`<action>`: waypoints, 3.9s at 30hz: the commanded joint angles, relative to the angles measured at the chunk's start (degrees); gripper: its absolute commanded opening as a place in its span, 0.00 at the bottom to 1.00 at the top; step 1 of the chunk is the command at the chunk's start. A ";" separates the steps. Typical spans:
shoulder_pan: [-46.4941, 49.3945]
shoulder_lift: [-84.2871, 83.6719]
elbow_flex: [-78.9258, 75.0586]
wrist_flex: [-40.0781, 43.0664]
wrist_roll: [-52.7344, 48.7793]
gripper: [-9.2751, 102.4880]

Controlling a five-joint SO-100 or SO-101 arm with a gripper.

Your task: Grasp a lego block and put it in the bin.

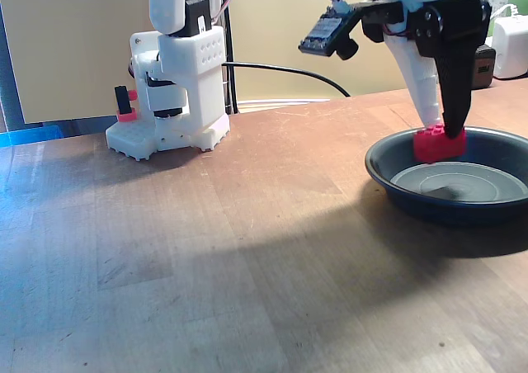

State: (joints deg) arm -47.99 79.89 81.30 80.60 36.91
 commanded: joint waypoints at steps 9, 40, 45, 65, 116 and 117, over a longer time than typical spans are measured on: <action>0.53 2.81 -1.58 0.00 0.00 0.19; 37.79 31.55 22.41 2.46 -46.32 0.08; 41.40 41.75 37.35 -5.80 -46.85 0.08; 49.75 67.50 72.60 -21.88 -51.68 0.08; 47.72 79.19 96.59 -26.46 -50.62 0.08; 47.46 79.19 96.59 -27.07 -50.62 0.08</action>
State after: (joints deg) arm 0.44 159.08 176.22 54.67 -14.15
